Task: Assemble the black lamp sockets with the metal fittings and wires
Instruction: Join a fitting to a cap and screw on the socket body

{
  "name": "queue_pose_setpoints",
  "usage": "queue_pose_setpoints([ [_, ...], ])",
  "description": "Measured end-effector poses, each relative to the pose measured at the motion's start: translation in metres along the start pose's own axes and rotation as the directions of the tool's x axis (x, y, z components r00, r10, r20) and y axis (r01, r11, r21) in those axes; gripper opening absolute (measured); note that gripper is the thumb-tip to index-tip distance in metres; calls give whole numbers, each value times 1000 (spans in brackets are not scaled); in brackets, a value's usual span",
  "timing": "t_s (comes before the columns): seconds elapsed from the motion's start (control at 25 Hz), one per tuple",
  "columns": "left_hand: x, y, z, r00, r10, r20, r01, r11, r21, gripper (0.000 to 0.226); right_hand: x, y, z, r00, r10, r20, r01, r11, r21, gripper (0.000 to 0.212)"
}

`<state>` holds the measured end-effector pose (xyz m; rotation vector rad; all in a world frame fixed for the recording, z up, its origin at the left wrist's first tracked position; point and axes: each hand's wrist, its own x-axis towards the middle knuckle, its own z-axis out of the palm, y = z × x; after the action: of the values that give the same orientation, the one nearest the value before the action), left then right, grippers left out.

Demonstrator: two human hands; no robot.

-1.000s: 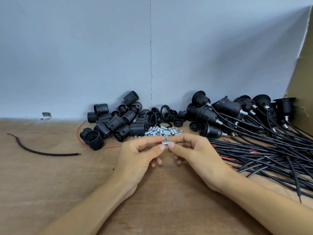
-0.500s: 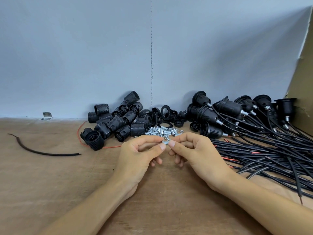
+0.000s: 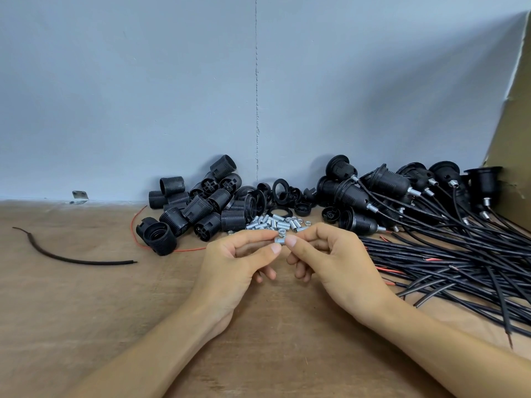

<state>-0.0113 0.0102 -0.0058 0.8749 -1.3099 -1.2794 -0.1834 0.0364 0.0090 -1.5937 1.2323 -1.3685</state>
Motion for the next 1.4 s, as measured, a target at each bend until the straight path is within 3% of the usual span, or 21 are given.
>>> queue_pose_setpoints([
  [0.32,-1,2,-1,999,-1,45,0,1000,18,31,-1,-2,-2,997,-56,61,68,972,-227,30],
  [0.52,0,1,-1,999,-17,48,16,1000,7,30,-1,-1,-1,998,-40,54,47,991,-124,13],
  [0.72,-1,0,1,1000,14,22,-15,999,32,20,-3,-2,2,999,-49,18,52,960,-274,38],
  [0.92,-2,1,3,999,24,38,-25,999,38,22,0,-3,2,993,113,36,-104,975,-198,62],
  [1.08,0,-1,2,1000,14,-1,-14,1000,3,21,1,-3,-2,993,75,91,-68,994,-85,30],
  [1.12,0,-1,2,1000,12,-1,-12,1000,5,21,2,-3,-2,992,76,104,-66,994,-92,28],
  [1.24,0,-2,2,1000,9,10,-9,1000,28,22,5,-1,-4,977,156,143,-140,984,-112,58],
  [1.4,0,-2,2,1000,9,25,-10,999,43,22,4,0,-6,968,110,224,-96,993,-70,37],
])
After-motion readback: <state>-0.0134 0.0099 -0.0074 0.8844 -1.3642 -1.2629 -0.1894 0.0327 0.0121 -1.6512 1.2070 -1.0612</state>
